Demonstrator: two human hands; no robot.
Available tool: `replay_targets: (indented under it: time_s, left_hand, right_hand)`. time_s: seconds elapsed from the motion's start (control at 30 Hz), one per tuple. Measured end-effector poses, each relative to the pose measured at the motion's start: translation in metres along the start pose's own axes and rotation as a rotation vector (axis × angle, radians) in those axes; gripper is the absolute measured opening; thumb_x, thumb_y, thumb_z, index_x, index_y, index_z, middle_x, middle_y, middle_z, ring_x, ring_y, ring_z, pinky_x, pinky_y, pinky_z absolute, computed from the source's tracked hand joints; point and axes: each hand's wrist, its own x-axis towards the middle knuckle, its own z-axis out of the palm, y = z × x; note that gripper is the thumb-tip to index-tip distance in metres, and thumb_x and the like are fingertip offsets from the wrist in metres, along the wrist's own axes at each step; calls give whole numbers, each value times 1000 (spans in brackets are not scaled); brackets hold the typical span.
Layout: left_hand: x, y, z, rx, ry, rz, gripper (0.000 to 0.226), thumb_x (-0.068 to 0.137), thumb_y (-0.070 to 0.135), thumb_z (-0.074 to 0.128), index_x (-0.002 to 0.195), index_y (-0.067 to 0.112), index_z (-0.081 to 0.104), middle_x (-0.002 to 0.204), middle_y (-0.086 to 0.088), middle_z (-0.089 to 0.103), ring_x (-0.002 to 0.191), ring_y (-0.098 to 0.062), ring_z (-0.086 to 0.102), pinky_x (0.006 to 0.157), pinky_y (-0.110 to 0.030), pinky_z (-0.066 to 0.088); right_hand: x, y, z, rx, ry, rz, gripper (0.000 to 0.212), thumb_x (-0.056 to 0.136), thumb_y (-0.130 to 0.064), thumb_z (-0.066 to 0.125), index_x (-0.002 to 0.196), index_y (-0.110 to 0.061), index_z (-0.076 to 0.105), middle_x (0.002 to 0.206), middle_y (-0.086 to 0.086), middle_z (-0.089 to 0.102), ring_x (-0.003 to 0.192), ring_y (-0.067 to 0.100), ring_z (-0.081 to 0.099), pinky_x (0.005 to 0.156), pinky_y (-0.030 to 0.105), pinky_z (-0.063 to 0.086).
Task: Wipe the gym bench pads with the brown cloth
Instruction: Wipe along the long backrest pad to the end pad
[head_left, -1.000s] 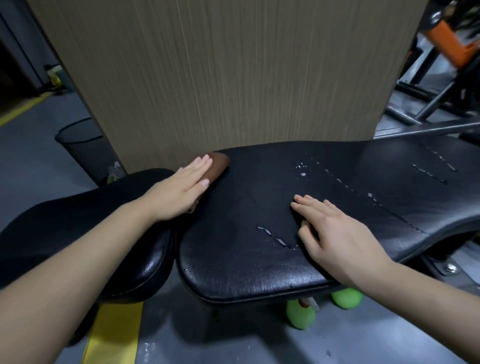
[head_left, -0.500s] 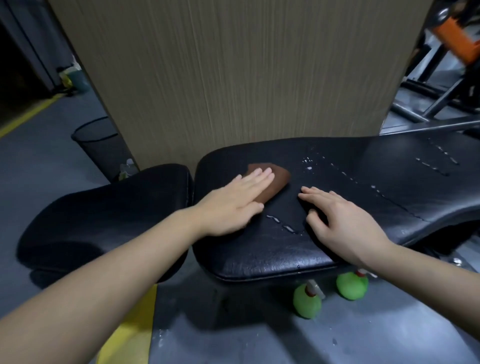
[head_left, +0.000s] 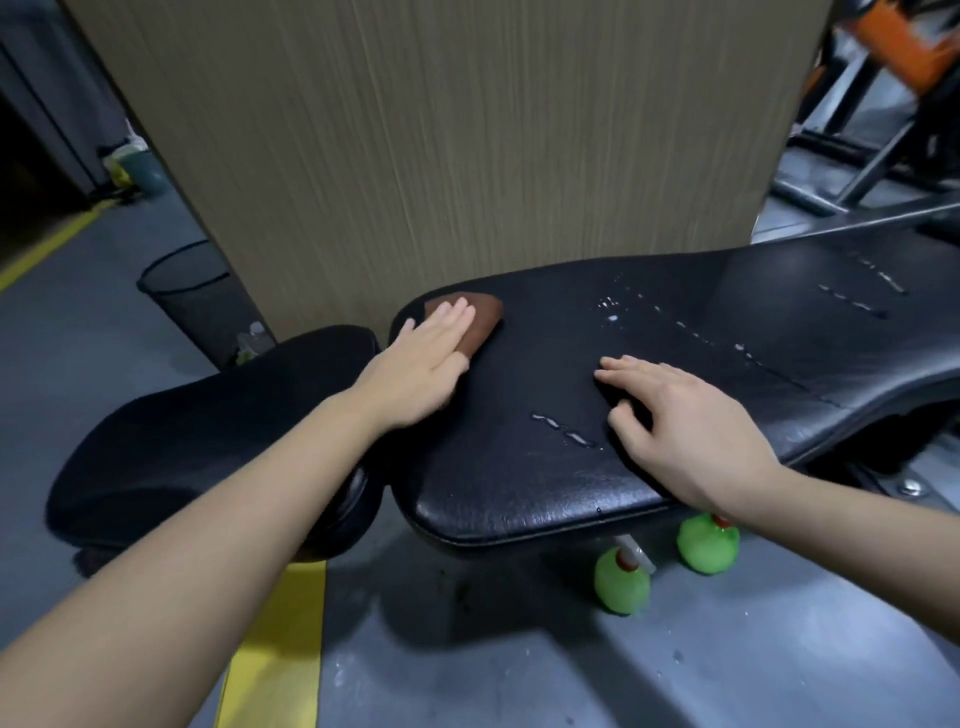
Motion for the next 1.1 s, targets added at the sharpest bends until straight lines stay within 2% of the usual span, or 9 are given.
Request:
replay_targets:
  time_s: [0.17,0.3,0.4,0.5,0.57,0.67,0.73,0.9,1.1]
  left_hand:
    - [18,64,12,34,-55,148,63,104,19,31,161,19,4,169,5,-4,153,-7,-7,124,-41,-7]
    - [-33,88,19,3,-93,269,64,104,20,29,161,22,-1,167,9,-11,151,-1,-14,124,-32,-9]
    - [-73,87,18,-49,-144,279,71,98,28,29,160,25,-4,165,14,-17,147,6,-19,122,-25,-10]
    - [-87,79,9,-255,-172,258,76,90,30,34,160,27,5,165,18,-4,148,11,-7,122,-18,-4]
    - [-80,65,3,-422,-35,205,69,91,25,41,158,27,25,163,16,19,148,9,13,121,-17,8]
    - [-56,26,-1,-373,269,116,50,100,24,41,150,24,46,157,7,42,146,1,28,120,-21,19]
    - [-35,-3,-2,-91,349,68,47,104,32,37,150,23,46,157,2,43,149,-7,26,122,-30,18]
    - [0,-35,6,99,72,-269,67,103,57,20,161,24,13,169,-3,3,155,-16,-6,124,-42,-1]
    - [3,-34,5,145,34,-290,69,102,61,16,161,29,5,169,-2,-3,155,-14,0,125,-39,-2]
  right_hand:
    - [3,8,-2,131,-9,54,43,94,-21,43,132,-31,60,143,-16,53,137,5,41,113,23,30]
    - [9,14,-14,468,134,241,43,91,-8,42,119,-27,69,127,-13,65,122,1,51,95,-2,26]
    - [9,7,-21,537,150,254,41,92,-7,43,116,-25,71,127,-13,64,121,-3,49,96,-2,26]
    - [3,-19,-23,367,60,-43,42,91,-18,44,128,-20,63,143,-7,54,135,6,42,115,21,27]
    - [-3,-45,-20,223,-73,-193,53,94,-34,41,143,-18,48,156,-2,38,146,10,26,120,31,20]
    - [-12,-88,-10,-34,-258,-83,92,92,-71,22,155,-6,15,163,20,7,152,27,0,123,41,6]
    - [-9,-107,-1,-180,-353,45,115,81,-84,15,153,4,4,159,34,-2,149,41,-5,121,50,2]
    - [54,-99,16,-221,-463,141,96,91,-61,26,152,7,-3,158,34,-9,148,43,-10,121,51,-3]
    - [130,-76,33,-238,-548,14,75,98,-39,32,154,1,4,163,22,-7,151,34,-7,122,48,1]
